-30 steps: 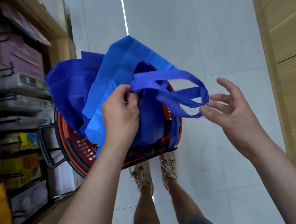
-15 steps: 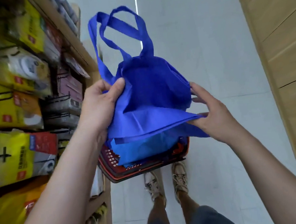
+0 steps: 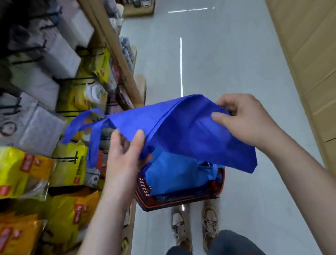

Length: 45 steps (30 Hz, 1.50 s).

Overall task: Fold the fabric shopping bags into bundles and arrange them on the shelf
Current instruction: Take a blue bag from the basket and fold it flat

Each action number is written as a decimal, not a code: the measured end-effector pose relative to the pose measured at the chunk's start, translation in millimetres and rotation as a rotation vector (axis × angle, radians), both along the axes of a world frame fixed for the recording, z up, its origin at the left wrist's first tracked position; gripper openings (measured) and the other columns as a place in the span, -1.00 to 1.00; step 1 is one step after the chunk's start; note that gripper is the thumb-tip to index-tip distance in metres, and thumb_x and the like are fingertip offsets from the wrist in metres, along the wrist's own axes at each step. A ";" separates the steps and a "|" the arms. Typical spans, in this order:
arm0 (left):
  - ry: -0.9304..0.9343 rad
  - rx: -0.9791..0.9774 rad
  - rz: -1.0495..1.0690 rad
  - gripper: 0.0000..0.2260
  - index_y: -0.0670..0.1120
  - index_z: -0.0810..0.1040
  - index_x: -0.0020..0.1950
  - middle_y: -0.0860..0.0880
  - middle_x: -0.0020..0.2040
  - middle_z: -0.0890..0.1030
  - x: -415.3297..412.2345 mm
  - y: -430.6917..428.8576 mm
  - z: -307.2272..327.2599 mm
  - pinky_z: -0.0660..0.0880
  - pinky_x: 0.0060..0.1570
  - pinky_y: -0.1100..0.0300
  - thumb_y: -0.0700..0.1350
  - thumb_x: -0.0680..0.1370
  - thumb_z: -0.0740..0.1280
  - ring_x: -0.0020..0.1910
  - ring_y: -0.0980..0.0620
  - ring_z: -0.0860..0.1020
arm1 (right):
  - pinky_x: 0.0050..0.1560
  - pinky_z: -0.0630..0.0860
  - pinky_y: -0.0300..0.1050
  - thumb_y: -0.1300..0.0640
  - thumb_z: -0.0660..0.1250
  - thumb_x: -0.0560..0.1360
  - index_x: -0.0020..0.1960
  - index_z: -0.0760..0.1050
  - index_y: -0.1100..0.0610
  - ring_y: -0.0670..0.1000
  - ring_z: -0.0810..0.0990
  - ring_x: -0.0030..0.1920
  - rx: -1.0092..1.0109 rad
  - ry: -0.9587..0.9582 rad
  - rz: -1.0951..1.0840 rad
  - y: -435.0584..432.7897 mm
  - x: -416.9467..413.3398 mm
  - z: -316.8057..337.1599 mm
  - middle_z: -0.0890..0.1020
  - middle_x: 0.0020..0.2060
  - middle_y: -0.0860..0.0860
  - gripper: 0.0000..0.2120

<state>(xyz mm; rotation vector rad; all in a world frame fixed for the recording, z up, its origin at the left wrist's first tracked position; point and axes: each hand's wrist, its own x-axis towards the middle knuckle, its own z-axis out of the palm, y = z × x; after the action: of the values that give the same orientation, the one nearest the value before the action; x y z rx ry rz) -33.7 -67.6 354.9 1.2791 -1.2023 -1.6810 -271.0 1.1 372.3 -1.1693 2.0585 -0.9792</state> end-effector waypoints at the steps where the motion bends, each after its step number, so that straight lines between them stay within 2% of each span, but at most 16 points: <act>1: -0.079 -0.115 -0.117 -0.62 0.13 0.43 0.24 0.10 0.21 0.58 2.2 17.0 6.8 0.55 0.09 0.11 0.06 0.47 0.44 0.15 0.16 0.57 | -0.24 0.45 -0.05 0.19 0.34 0.50 -0.16 0.57 0.07 0.14 0.52 -0.30 -0.006 -0.014 0.031 -6.1 9.0 12.4 0.63 -0.31 0.09 -0.92; 4: -0.313 -0.316 -0.490 -0.08 0.31 0.09 0.49 0.23 0.50 0.23 -4.4 67.6 21.5 0.25 0.41 0.23 0.31 0.22 0.46 0.47 0.30 0.20 | -0.11 0.58 0.07 0.27 0.30 0.50 -0.11 0.56 0.13 0.20 0.63 -0.14 -0.063 -0.124 0.036 -21.0 39.4 41.9 0.68 -0.19 0.15 -0.91; 6: -0.449 -0.410 -0.465 0.05 0.28 -0.11 0.52 0.25 0.55 0.05 -14.3 88.9 22.5 0.03 0.47 0.34 0.37 0.18 0.42 0.52 0.30 -0.01 | -0.16 0.59 0.08 0.32 0.26 0.50 -0.07 0.53 0.15 0.24 0.63 -0.16 -0.096 -0.220 0.002 -26.9 58.1 50.6 0.68 -0.16 0.19 -0.88; 9: -0.546 -0.600 -0.111 -0.23 0.14 0.11 0.55 0.11 0.49 0.32 -20.8 99.3 27.6 0.26 0.38 0.25 0.13 0.40 0.37 0.45 0.15 0.27 | -0.24 0.51 -0.03 0.37 0.18 0.48 -0.07 0.46 0.06 0.17 0.60 -0.22 -0.135 -0.390 -0.043 -28.9 79.5 50.0 0.65 -0.08 0.24 -0.77; 12: -0.651 -0.707 0.075 -0.51 0.17 0.45 0.29 0.07 0.08 0.65 -3.9 91.9 39.8 0.45 -0.09 0.21 -0.14 0.38 0.23 0.01 0.07 0.54 | -0.18 0.51 -0.03 0.33 0.25 0.52 0.10 0.44 -0.01 0.14 0.61 -0.10 -0.148 -0.519 -0.029 -25.6 83.8 47.9 0.63 -0.06 0.13 -0.72; 15: -0.665 -0.603 0.276 -0.49 0.16 0.56 0.14 0.17 0.01 0.63 22.3 87.4 54.4 0.47 -0.17 0.24 -0.26 0.30 0.19 -0.13 0.08 0.59 | 0.00 0.56 -0.14 -0.13 0.45 0.45 0.46 0.22 -0.12 -0.07 0.52 0.20 -0.174 -0.673 0.170 -17.8 64.5 52.0 0.47 0.21 -0.04 -0.33; 18: -0.627 -0.540 0.374 -0.57 0.14 0.65 -0.06 0.30 -0.11 0.64 46.8 97.8 65.0 0.50 -0.16 0.26 -0.39 0.42 0.22 -0.17 0.25 0.58 | 0.36 0.26 -0.20 -0.27 0.53 0.26 0.46 0.08 -0.40 -0.20 0.08 0.51 -0.077 -0.203 0.590 -17.4 38.2 53.3 0.09 0.52 -0.21 -0.08; 21: -0.442 -0.452 0.418 -0.53 0.14 0.58 -0.23 0.27 -0.35 0.58 65.6 124.9 83.5 0.36 -0.29 0.45 -0.44 0.57 0.25 -0.33 0.34 0.47 | 0.31 0.19 -0.36 0.03 0.57 0.34 0.29 0.45 -0.20 -0.21 0.29 0.34 -0.162 0.152 0.803 -29.0 46.2 54.8 0.37 0.33 -0.13 -0.43; 24: -0.360 -0.371 0.523 -0.61 0.03 0.59 -0.31 0.18 -0.39 0.51 86.6 162.3 89.1 0.33 -0.33 0.32 -0.38 0.59 0.26 -0.36 0.22 0.39 | -0.04 0.37 -0.46 0.21 0.48 0.45 -0.11 0.55 0.07 -0.11 0.51 -0.06 -0.286 0.050 0.827 -37.6 78.7 61.6 0.59 -0.15 -0.07 -0.88; 28: -0.350 -0.165 0.791 -0.94 -0.01 0.59 -0.13 0.10 -0.25 0.63 120.9 220.0 93.9 0.49 -0.28 0.13 -0.13 0.54 0.41 -0.27 0.11 0.54 | -0.16 0.35 -0.30 0.22 0.43 0.48 -0.15 0.49 0.11 -0.06 0.47 -0.22 -0.362 0.118 1.052 -27.5 137.0 77.7 0.54 -0.29 -0.08 -0.87; 30: -0.402 -0.150 0.937 -0.71 0.03 0.55 0.14 0.08 0.03 0.67 140.9 250.2 99.8 0.59 -0.10 0.18 -0.19 0.48 0.48 -0.04 0.12 0.63 | -0.14 0.37 -0.25 0.22 0.42 0.48 -0.14 0.47 0.12 -0.04 0.45 -0.23 -0.464 0.166 1.183 -11.1 170.9 88.7 0.51 -0.30 -0.05 -0.88; 33: -1.000 -0.472 1.061 -0.43 -0.01 0.41 0.36 0.02 0.28 0.51 165.8 296.1 118.3 0.46 0.28 0.02 -0.26 0.41 0.52 0.27 0.07 0.49 | -0.10 0.44 0.01 0.19 0.40 0.50 -0.14 0.45 0.07 0.05 0.48 -0.24 -0.574 0.235 1.398 24.2 220.9 101.5 0.53 -0.30 -0.07 -0.87; 36: -1.452 -0.561 0.647 -0.51 -0.07 0.44 0.36 -0.04 0.25 0.56 171.4 324.3 126.8 0.42 0.29 -0.02 0.03 0.47 0.40 0.24 -0.06 0.49 | -0.05 0.41 0.06 0.16 0.37 0.48 -0.17 0.45 0.05 0.07 0.51 -0.27 -0.713 0.333 1.642 73.3 271.7 107.4 0.54 -0.34 -0.08 -0.89; 38: -1.402 -0.306 0.528 -0.60 0.10 0.46 0.28 0.05 0.10 0.64 171.1 335.0 117.8 0.50 0.08 -0.03 0.19 0.48 0.26 0.09 -0.03 0.56 | 0.02 0.33 0.05 0.17 0.37 0.43 -0.17 0.51 0.06 0.09 0.56 -0.21 -0.820 0.365 1.762 111.0 304.3 104.5 0.57 -0.32 -0.07 -0.96; 41: -1.252 -0.237 0.790 -0.75 0.07 0.55 -0.01 0.06 -0.26 0.61 187.7 375.5 95.5 0.49 -0.22 -0.01 0.17 0.51 0.18 -0.20 -0.07 0.57 | 0.19 0.22 0.06 0.12 0.40 0.41 -0.14 0.59 0.04 0.08 0.60 0.09 -1.053 0.380 1.698 152.6 341.5 91.4 0.62 -0.15 -0.04 -0.96; 45: -1.202 -0.218 1.056 -0.88 0.03 0.56 -0.01 0.04 -0.28 0.61 228.3 460.6 85.6 0.48 -0.22 0.01 -0.02 0.52 0.26 -0.22 -0.09 0.58 | 0.29 0.28 0.18 -0.06 0.49 0.35 0.34 0.48 0.00 0.15 0.33 0.42 -1.095 0.305 1.437 186.0 373.9 82.6 0.44 0.35 0.13 -0.42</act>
<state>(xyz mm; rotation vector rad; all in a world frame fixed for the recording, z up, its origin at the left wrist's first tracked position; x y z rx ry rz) 194.6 393.1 440.5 2.2710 -0.8772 0.0703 103.0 187.1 455.0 -2.7584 0.1803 -1.0462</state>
